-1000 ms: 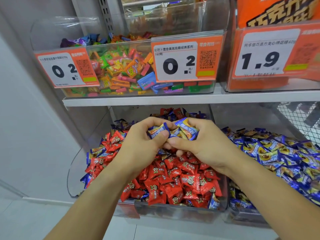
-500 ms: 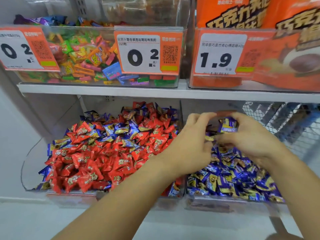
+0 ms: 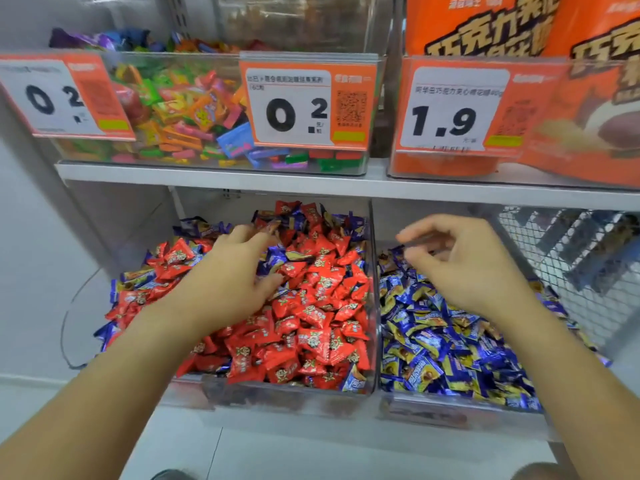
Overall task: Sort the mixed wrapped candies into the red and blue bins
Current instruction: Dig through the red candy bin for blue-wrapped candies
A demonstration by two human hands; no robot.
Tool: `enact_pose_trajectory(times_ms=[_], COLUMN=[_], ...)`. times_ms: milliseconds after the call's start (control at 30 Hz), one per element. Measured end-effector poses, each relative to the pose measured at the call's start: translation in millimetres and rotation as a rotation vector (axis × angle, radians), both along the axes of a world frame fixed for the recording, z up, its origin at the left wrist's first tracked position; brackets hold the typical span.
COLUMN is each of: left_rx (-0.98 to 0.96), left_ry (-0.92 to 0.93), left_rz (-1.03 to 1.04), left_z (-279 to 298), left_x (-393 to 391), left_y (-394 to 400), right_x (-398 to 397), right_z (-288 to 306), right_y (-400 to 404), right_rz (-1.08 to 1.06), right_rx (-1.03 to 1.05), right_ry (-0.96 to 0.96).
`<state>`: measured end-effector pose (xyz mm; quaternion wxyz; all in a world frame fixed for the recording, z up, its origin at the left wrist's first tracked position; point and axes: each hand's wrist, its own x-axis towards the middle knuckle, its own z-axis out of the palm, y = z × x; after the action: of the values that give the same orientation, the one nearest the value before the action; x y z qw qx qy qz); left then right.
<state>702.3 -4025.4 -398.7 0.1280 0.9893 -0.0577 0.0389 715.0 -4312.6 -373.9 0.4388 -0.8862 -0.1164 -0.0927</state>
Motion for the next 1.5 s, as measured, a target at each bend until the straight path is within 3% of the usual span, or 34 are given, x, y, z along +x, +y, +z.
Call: enact_pose_trajectory(times_ms=[100,267,500,767,900,1300,1500], left_rx=[0.023,-0.026,-0.115,-0.192,-0.093,0.080,-0.009], left_ry=[0.028,-0.008,-0.034,-0.128,-0.001,0.105,-0.058], left_rz=[0.027,-0.001,0.004,0.049,-0.001,-0.030,-0.013], left_z=[-3,-1,6,16,4,-3,-3], left_x=[-3,-6,-2,0,2,21,23], left_y=[21,34,42,50,51,56,63], right_x=[-13,6,58,59,56,63,69], right_z=[4,-8,-10,-22,-24,-17,-15], right_y=[47,104,152,155,167,152,148], right_rz=[0.120,0.444,0.509,0.583,0.601,0.562,0.459], right_rx=[0.001,-0.393,-0.690,-0.704,-0.836,-0.460,-0.353], right_ry=[-0.156,-0.139,-0.031,0.050,0.027,0.072,0.054])
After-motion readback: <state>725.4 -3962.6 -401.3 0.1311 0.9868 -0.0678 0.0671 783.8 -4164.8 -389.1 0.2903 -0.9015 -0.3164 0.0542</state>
